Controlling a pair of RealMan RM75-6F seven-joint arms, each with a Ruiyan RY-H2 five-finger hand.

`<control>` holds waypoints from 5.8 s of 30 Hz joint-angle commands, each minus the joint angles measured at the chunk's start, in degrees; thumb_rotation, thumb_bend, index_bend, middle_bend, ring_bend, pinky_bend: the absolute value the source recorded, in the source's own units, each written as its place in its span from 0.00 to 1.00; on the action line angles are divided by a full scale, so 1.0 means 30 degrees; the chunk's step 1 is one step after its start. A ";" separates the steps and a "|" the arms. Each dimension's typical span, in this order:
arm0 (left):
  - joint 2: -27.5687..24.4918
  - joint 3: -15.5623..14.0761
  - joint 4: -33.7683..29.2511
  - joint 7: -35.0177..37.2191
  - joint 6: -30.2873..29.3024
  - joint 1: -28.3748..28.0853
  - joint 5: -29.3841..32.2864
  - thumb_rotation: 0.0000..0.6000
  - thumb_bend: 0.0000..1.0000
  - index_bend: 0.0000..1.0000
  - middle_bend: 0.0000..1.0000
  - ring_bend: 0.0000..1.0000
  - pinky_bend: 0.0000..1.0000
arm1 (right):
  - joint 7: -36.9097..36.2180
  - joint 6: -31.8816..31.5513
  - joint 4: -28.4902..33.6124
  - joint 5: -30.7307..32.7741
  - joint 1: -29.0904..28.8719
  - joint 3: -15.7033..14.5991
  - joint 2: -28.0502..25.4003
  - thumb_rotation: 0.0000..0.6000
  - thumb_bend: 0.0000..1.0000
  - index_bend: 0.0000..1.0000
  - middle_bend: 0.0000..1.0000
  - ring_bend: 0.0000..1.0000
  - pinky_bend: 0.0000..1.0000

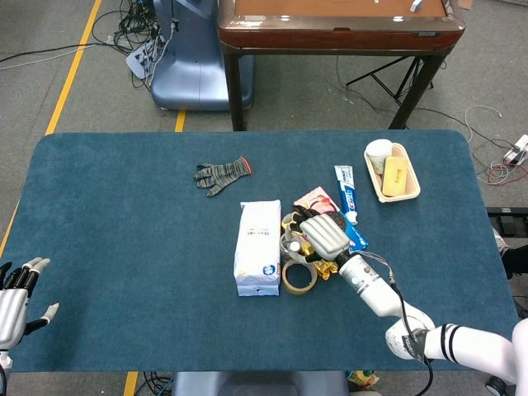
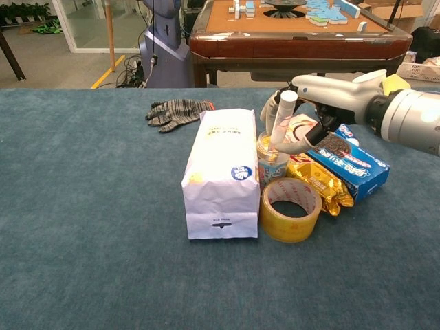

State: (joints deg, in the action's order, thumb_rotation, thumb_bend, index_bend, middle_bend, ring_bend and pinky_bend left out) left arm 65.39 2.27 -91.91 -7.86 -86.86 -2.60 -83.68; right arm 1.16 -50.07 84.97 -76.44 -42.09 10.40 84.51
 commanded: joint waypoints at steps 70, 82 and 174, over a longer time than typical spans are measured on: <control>-0.0160 -0.0034 -0.0572 -0.0042 -0.0298 0.0053 -0.0554 1.00 0.25 0.16 0.15 0.19 0.05 | -0.9816 -0.2767 0.3670 0.0798 0.3764 0.0970 -0.5454 1.00 0.52 0.67 0.45 0.33 0.29; -0.0062 -0.0042 -0.0558 -0.0110 -0.0081 -0.0051 -0.0504 1.00 0.25 0.16 0.15 0.19 0.05 | -0.4892 -0.2601 0.3356 0.3298 0.4008 0.0846 -0.5245 1.00 0.52 0.67 0.45 0.37 0.40; -0.0005 -0.0100 -0.0604 -0.0180 0.0147 -0.0172 -0.0455 1.00 0.25 0.16 0.15 0.19 0.05 | -0.4869 -0.4746 0.1930 0.1256 0.5528 0.1516 -0.3863 1.00 0.52 0.68 0.48 0.40 0.42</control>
State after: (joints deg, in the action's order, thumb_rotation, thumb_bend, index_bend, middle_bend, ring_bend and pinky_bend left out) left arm 65.38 1.97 -93.72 -8.40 -86.42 -3.11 -85.06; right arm -31.57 -58.60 93.50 -71.98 -25.18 16.05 70.37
